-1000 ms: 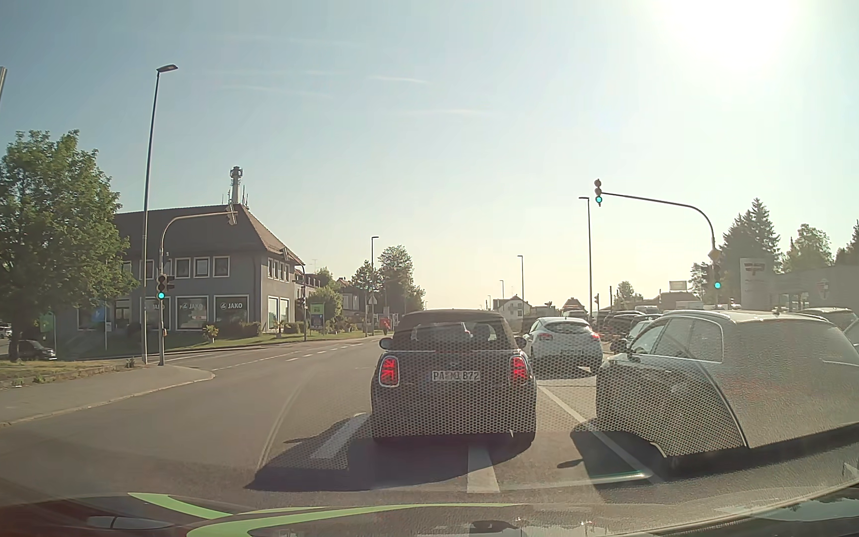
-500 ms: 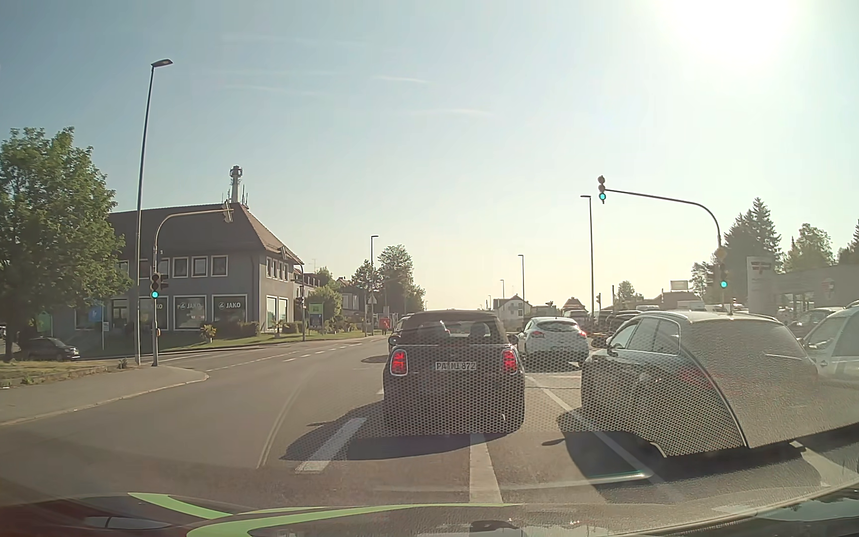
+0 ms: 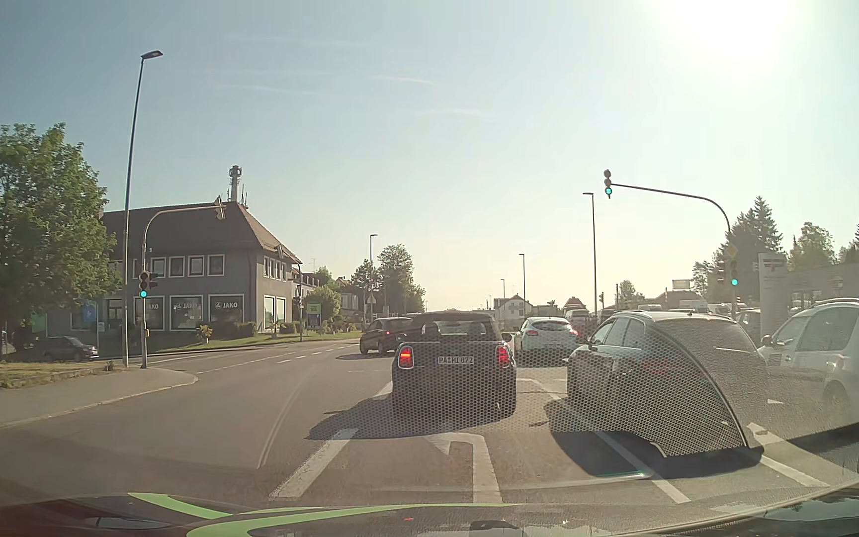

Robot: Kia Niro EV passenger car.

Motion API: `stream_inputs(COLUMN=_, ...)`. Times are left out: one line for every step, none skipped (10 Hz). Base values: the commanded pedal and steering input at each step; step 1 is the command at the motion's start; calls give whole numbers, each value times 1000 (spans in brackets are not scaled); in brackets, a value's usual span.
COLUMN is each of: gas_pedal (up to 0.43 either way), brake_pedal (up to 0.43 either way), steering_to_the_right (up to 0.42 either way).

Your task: Follow the waypoints while adhering to traffic rules and regulations

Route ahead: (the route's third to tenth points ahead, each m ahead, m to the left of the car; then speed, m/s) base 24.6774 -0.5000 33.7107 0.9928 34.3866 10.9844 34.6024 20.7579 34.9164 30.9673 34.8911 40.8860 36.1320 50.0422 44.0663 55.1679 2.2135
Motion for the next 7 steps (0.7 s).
stream_inputs(gas_pedal=299, brake_pedal=0, steering_to_the_right=-5)
stream_inputs(gas_pedal=299, brake_pedal=0, steering_to_the_right=-5)
stream_inputs(gas_pedal=299, brake_pedal=0, steering_to_the_right=-5)
stream_inputs(gas_pedal=299, brake_pedal=0, steering_to_the_right=-5)
stream_inputs(gas_pedal=287, brake_pedal=0, steering_to_the_right=-5)
stream_inputs(gas_pedal=287, brake_pedal=0, steering_to_the_right=-4)
stream_inputs(gas_pedal=287, brake_pedal=0, steering_to_the_right=-2)
